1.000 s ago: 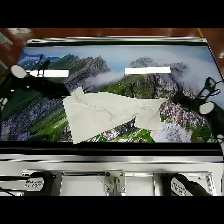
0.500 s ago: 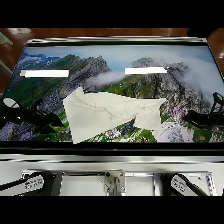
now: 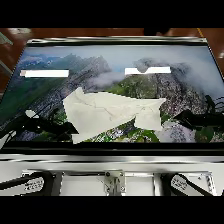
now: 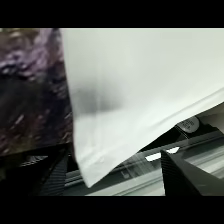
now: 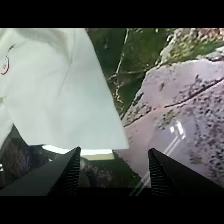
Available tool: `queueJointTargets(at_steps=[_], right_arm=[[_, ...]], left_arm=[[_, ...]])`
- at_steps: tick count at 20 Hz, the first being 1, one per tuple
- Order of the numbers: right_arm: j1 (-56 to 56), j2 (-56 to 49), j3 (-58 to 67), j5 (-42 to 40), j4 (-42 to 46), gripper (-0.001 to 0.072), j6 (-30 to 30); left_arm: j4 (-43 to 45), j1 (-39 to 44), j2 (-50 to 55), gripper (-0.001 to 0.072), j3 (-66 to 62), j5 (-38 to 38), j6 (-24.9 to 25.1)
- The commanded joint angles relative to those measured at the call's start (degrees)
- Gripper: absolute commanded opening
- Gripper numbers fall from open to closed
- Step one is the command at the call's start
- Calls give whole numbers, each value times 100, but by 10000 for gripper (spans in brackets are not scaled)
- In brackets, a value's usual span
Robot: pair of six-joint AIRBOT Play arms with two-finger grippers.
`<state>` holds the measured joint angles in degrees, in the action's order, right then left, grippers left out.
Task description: Fold the shirts.
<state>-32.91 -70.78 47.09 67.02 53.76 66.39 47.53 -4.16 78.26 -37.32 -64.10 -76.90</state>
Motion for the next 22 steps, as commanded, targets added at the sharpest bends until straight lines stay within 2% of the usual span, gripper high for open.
queueJointTargets(at_steps=[1,3,4,5,6,13,15,19,22], right_arm=[[-7,-11,-4,142,-90,557,33],[-7,-11,-83,144,-149,639,59],[-7,-11,-155,136,-136,639,59],[-7,-13,-243,101,-133,639,57],[-7,-11,-356,37,-142,639,59],[-2,-24,-1169,-1064,-807,638,-4],[101,-225,-1176,-1075,-992,638,-35],[994,-911,-1174,-1325,-1397,638,-70],[1558,-1145,-1174,-1961,-2083,635,-70]], left_arm=[[-557,361,367,625,50,522,9],[-977,433,509,337,50,756,-26],[-1145,437,505,185,46,839,17],[-1261,437,485,85,17,831,227],[-1292,444,448,39,-28,804,323],[-1290,446,-605,39,-142,796,426],[-1290,444,-940,39,-142,800,426],[-1292,444,-1309,39,-142,798,424],[-1298,444,-1427,39,-142,793,424]])
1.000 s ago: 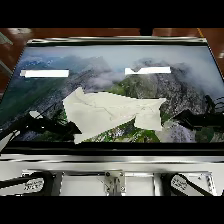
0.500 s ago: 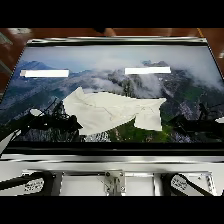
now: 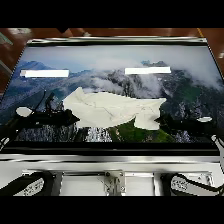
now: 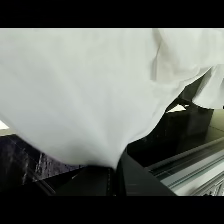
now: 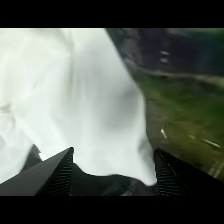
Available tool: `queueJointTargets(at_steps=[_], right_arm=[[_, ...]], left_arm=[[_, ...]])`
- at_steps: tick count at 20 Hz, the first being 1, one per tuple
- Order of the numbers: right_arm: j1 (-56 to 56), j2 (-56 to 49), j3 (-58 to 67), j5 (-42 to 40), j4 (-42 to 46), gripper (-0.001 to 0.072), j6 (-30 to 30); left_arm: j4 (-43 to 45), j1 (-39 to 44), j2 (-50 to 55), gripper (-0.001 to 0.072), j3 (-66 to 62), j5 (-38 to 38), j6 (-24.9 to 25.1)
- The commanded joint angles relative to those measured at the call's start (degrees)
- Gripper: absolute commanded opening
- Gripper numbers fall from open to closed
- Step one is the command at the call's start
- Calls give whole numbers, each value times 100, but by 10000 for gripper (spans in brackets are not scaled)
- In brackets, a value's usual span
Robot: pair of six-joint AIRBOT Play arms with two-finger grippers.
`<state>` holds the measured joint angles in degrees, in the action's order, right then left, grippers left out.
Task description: Fold the shirts.
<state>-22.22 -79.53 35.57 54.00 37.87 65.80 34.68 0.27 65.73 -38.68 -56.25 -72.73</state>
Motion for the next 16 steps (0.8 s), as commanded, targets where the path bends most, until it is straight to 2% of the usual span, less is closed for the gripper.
queueJointTargets(at_steps=[1,3,4,8,11,13,16], right_arm=[[605,-269,-7,-817,-680,530,-11],[680,-267,131,-728,-789,88,-15],[678,-249,260,-509,-774,53,-101],[649,452,992,525,-474,52,-774],[616,1609,1886,1014,-326,52,-1051],[415,2566,2699,828,-710,52,-970],[20,3773,3891,-321,-890,51,-800]], left_arm=[[-20,0,-219,39,-7,9,7],[-20,-2,-297,39,-9,15,9],[-20,-2,-334,39,-15,13,9],[94,-160,-472,38,-573,-505,22],[859,-376,-898,36,-1891,-911,28],[1427,-420,-1375,36,-3130,-835,9],[1893,-535,-1869,37,-4975,-551,-393]])
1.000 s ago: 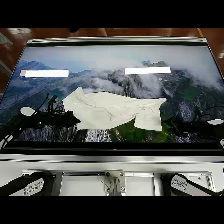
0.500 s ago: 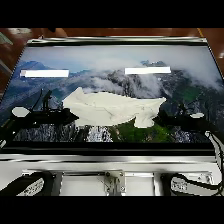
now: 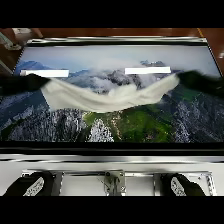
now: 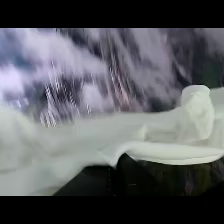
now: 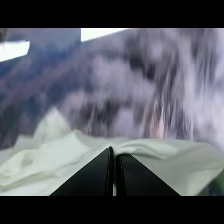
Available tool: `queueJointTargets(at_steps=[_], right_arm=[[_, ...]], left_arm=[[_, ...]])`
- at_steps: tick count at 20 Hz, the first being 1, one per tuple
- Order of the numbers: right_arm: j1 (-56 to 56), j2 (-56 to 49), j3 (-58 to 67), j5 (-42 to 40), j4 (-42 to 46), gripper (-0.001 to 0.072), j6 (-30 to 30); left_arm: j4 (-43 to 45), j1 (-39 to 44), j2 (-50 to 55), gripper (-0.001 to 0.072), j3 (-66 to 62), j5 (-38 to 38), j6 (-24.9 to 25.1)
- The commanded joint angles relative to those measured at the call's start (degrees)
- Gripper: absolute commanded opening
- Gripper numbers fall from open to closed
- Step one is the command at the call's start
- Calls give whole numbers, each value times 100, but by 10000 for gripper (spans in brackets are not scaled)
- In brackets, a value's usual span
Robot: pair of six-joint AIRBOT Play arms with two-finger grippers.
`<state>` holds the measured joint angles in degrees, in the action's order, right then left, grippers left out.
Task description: Fold the shirts.
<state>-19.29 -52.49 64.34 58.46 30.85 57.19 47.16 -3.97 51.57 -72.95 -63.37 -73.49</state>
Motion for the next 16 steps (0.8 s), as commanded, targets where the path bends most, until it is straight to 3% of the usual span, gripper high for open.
queueJointTargets(at_steps=[1,5,9,13,16], right_arm=[[-365,1397,1370,-1182,-186,52,61],[-542,2041,2411,-1637,-24,52,179],[-542,2146,3167,-1270,1095,51,944],[-542,2146,3445,-815,1836,51,1235],[-542,1937,3445,-291,2050,52,1443]], left_arm=[[669,-151,-553,37,-2070,186,-422],[691,-160,-922,37,-2959,-9,-848],[1145,-160,-1259,37,-2953,-955,-901],[1808,-160,-1316,37,-2883,-1934,-1233],[1840,-160,-1320,37,-2356,-2159,-1449]])
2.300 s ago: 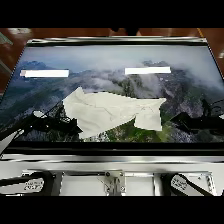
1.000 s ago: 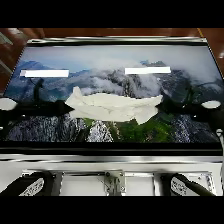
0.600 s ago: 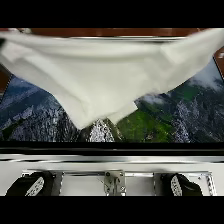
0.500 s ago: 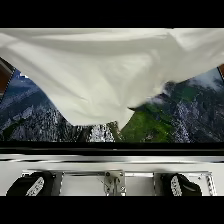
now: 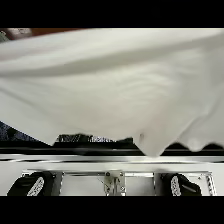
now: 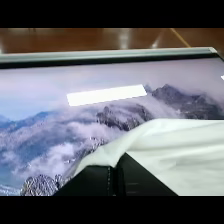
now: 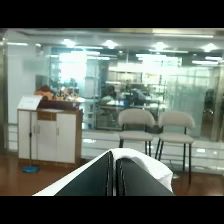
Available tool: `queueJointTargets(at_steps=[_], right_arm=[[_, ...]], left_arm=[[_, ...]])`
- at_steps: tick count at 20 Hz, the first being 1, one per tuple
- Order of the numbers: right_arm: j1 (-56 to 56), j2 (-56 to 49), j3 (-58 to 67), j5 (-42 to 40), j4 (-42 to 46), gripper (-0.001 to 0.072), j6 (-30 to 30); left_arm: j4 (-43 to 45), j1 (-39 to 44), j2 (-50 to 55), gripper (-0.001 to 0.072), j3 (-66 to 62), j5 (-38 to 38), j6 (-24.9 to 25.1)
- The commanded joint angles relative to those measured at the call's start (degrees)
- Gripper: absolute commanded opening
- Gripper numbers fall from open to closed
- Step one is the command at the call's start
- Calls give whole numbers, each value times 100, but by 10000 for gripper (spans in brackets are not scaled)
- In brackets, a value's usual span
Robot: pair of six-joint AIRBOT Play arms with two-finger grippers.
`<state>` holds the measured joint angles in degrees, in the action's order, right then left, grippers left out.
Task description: Fold the shirts.
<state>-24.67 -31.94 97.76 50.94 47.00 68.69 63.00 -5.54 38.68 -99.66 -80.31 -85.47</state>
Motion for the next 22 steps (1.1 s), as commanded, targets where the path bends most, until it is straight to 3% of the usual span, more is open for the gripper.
queueJointTargets(at_steps=[1,6,8,15,18,22], right_arm=[[-4,-275,103,579,431,51,365],[9,-1753,103,966,-94,51,415],[57,-2583,103,1047,-501,52,354],[1333,-5396,103,1386,-415,52,356],[1827,-6273,103,1478,-105,52,756],[2326,-6902,103,1690,782,53,1593]], left_arm=[[258,-2,-31,37,577,-501,-254],[264,-2,4,38,2470,-284,-310],[262,-2,28,38,3241,229,-310],[212,0,876,38,4732,1799,-308],[-195,125,1591,39,4913,2184,146],[-286,531,2658,40,4940,2409,116]])
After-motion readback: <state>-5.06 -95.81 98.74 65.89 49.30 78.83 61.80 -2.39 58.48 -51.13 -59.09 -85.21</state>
